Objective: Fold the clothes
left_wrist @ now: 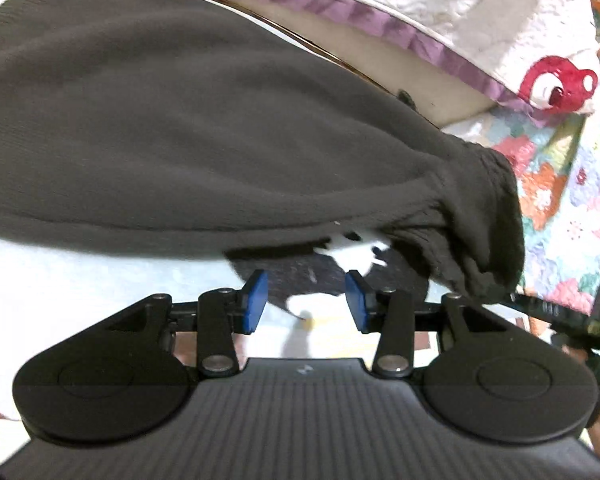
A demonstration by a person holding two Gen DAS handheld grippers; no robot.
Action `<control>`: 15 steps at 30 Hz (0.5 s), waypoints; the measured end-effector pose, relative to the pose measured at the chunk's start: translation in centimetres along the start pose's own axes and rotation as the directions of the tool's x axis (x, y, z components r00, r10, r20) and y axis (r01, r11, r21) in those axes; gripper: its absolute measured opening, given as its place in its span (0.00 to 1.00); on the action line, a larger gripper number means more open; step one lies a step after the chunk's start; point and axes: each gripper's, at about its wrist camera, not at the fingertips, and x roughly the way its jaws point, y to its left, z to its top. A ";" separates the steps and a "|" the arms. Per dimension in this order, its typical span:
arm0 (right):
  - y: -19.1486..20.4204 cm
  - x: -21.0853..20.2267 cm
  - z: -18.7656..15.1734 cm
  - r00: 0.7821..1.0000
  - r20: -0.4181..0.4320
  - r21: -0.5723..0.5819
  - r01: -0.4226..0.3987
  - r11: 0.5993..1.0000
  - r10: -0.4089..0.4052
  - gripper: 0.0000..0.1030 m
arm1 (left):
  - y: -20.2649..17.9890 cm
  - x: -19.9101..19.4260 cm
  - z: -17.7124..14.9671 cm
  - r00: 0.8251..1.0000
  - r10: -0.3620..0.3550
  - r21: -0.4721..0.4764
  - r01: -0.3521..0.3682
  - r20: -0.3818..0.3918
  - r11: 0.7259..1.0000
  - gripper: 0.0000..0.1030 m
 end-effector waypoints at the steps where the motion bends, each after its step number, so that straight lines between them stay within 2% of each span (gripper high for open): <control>1: -0.7 0.1 0.1 1.000 0.014 0.067 -0.004 0.998 0.003 0.59 | -0.3 0.3 -0.1 1.000 -0.010 0.004 0.010 0.001 1.000 0.41; 3: -1.4 1.1 0.3 0.999 0.018 0.148 0.039 0.988 -0.042 0.66 | -0.7 1.0 -0.3 1.000 -0.018 0.013 0.018 0.025 1.000 0.39; 5: -1.7 2.2 0.2 0.996 0.017 0.196 0.085 0.977 -0.090 0.67 | -1.8 1.4 -0.4 0.998 0.006 0.065 -0.011 0.065 0.998 0.38; 6: -1.3 2.1 0.1 0.997 0.040 0.182 0.064 0.981 -0.073 0.67 | -2.5 1.6 -0.4 0.997 0.013 0.097 -0.021 0.075 0.995 0.38; 8: -0.6 2.0 0.1 0.996 0.081 0.150 0.020 0.988 -0.033 0.54 | -3.7 1.8 -0.3 0.996 0.007 0.140 -0.019 0.085 0.990 0.38; 9: 0.0 1.8 0.4 0.996 0.087 0.125 -0.012 0.992 0.001 0.24 | -4.3 1.8 -0.3 0.997 0.002 0.156 -0.015 0.083 0.988 0.39; 10: 0.5 1.7 0.8 0.997 0.074 0.095 -0.032 0.995 0.025 0.14 | -4.8 1.9 -0.2 0.997 -0.002 0.173 -0.012 0.081 0.985 0.39; 12: 1.5 1.1 1.7 0.993 0.023 0.100 -0.116 0.988 0.114 0.14 | -5.7 1.6 -0.4 0.996 0.007 0.211 -0.026 0.088 0.977 0.40; 13: 1.9 0.3 2.1 0.980 0.017 0.155 -0.196 0.968 0.196 0.13 | -6.0 1.3 -0.5 0.995 0.012 0.224 -0.033 0.097 0.974 0.40; 14: 2.3 -0.6 2.4 0.958 0.023 0.209 -0.284 0.936 0.285 0.13 | -6.2 0.8 -0.6 0.994 0.007 0.230 -0.031 0.107 0.973 0.41; 15: 2.8 -1.8 2.7 0.918 0.059 0.254 -0.393 0.884 0.392 0.13 | -6.2 0.3 -0.6 0.993 -0.008 0.226 -0.019 0.116 0.974 0.41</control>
